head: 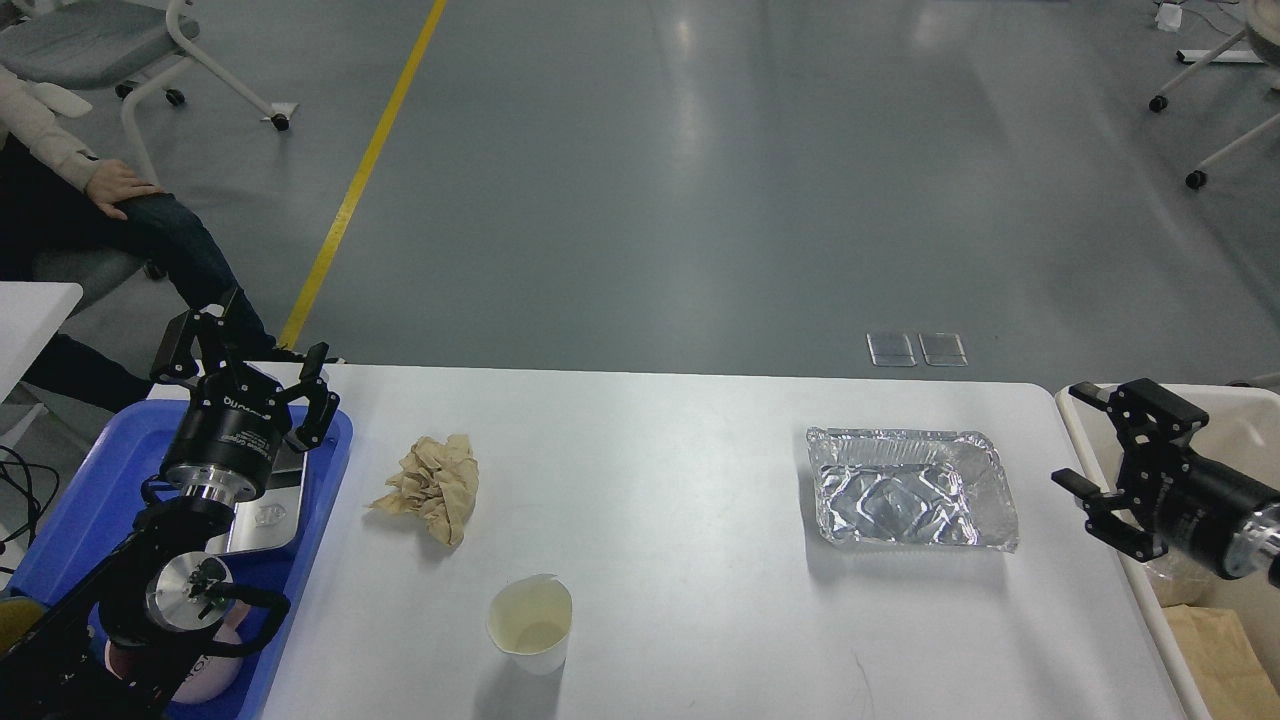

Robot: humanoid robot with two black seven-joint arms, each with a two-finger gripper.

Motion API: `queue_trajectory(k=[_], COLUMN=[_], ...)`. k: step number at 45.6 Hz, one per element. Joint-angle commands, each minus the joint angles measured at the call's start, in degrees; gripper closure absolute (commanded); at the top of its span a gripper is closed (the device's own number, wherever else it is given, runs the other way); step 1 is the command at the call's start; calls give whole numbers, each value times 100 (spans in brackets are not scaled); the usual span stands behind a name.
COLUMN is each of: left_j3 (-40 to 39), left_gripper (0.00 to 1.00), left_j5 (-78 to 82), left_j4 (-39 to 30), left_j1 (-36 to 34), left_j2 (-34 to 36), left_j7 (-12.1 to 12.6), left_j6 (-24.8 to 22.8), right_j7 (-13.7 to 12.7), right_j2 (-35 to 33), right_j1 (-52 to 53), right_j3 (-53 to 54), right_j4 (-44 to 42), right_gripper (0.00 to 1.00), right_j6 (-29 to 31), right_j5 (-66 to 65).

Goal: Tidy desktop
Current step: 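Release the steel box and retract the left gripper, then move the right gripper toward the foil baking tray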

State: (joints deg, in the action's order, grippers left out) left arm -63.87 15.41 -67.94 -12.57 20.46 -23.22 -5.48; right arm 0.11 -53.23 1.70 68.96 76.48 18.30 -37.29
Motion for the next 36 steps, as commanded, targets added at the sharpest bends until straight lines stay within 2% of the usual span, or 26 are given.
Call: queue_trajectory(k=[1, 18, 28, 36], left_j3=[6, -11, -11, -3], left_gripper=[4, 4, 4, 4], left_j5=[5, 5, 5, 5], left_j4=[0, 316, 536, 694], left_j1=[-26, -44, -44, -53], left_j2=[-24, -226, -323, -349], left_j7=[-33, -42, -42, -42], left_j6=[-6, -6, -6, -6], right_j7=[24, 77, 68, 59], right_j2=[-732, -2077, -2113, -2016], right_j1=[-30, -30, 40, 111], right_j3=[-120, -138, -102, -94], right_j4=[236, 499, 790, 483], right_gripper=[0, 0, 0, 0], right_j6=[-2, 639, 754, 1052], right_j5=[-436, -647, -788, -753])
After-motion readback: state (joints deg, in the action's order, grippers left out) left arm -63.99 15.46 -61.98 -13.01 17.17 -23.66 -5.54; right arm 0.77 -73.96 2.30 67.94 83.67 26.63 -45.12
